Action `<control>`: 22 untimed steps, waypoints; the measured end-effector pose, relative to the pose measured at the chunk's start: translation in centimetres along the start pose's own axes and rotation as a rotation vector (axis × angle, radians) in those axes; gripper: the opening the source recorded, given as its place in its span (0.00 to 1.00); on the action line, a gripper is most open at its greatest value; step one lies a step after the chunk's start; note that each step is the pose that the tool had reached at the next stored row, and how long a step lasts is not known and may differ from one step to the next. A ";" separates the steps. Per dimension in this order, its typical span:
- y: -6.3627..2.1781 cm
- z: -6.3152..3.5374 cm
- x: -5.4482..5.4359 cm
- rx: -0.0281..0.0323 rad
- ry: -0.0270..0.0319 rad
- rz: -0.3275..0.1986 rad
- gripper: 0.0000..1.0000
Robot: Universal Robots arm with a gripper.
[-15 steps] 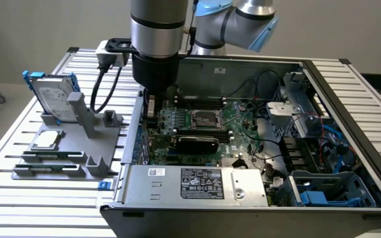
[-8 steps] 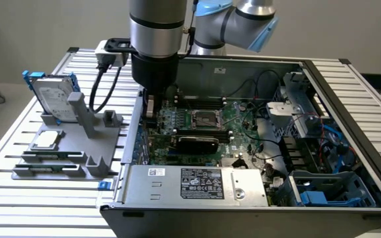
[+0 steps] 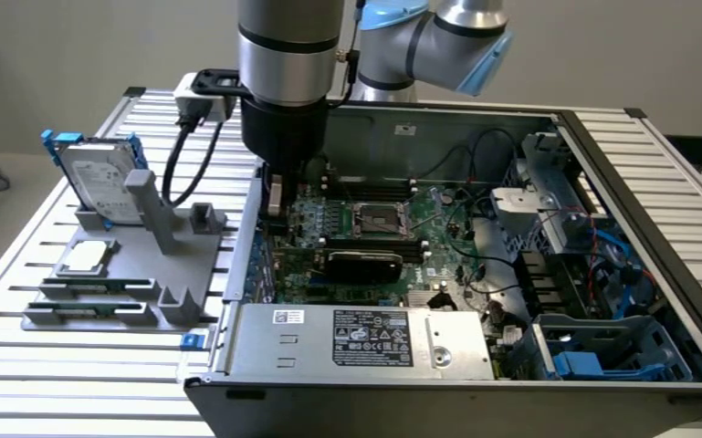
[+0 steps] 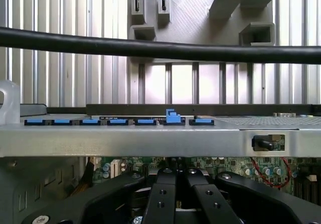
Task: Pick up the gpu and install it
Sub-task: 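Press down on the gpu until it lock into place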
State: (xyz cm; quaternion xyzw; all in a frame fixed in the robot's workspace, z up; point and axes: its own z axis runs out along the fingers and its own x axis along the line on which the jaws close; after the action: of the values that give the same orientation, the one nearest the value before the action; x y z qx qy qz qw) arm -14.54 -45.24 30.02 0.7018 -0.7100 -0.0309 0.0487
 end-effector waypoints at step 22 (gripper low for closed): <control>0.11 0.07 0.0 -0.0023 -0.0041 0.038 0.11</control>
State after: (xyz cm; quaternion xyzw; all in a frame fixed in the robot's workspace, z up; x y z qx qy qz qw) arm -14.65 -45.23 29.96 0.6880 -0.7234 -0.0322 0.0486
